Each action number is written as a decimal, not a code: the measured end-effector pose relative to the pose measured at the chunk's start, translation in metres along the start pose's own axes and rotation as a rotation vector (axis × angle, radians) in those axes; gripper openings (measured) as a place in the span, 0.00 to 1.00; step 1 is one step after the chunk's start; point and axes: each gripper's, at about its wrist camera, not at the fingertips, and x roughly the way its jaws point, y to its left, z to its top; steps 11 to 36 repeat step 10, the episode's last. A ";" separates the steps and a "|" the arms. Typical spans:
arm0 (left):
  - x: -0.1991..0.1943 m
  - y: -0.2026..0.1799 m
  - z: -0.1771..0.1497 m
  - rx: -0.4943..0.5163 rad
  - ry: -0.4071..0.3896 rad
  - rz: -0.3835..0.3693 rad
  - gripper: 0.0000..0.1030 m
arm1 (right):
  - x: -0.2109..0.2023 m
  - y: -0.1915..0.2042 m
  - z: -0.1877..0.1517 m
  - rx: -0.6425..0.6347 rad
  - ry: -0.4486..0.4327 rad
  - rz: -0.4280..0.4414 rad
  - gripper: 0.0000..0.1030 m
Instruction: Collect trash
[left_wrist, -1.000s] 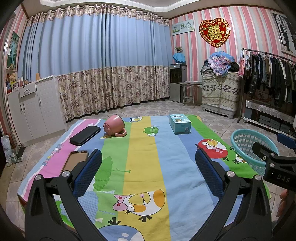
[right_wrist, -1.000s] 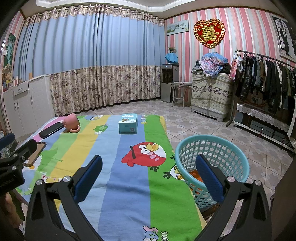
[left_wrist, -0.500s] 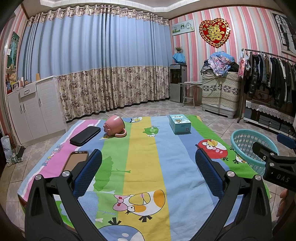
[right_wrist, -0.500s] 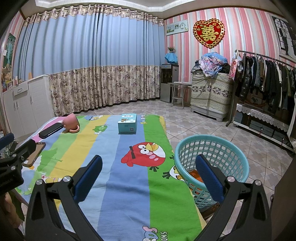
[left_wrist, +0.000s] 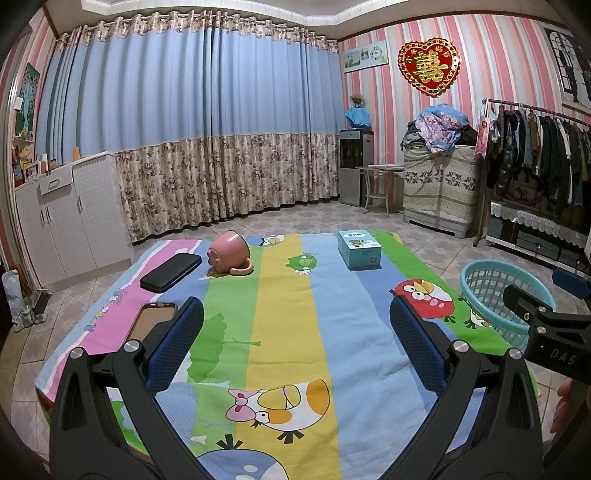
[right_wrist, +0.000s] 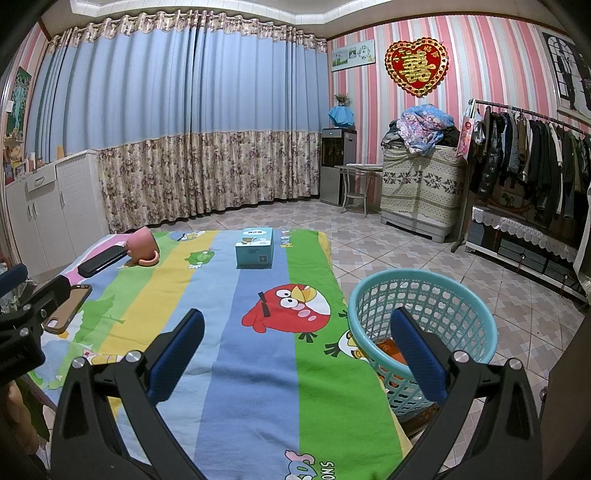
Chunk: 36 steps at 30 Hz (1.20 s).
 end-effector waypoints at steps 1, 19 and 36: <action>-0.001 -0.001 0.000 0.000 0.000 -0.001 0.95 | 0.000 0.000 0.000 -0.001 0.001 0.000 0.96; 0.001 -0.002 0.004 0.003 0.001 -0.004 0.95 | 0.000 0.000 0.000 0.000 0.000 0.000 0.96; 0.001 -0.002 0.004 0.003 0.001 -0.004 0.95 | 0.000 0.000 0.000 0.000 0.000 0.000 0.96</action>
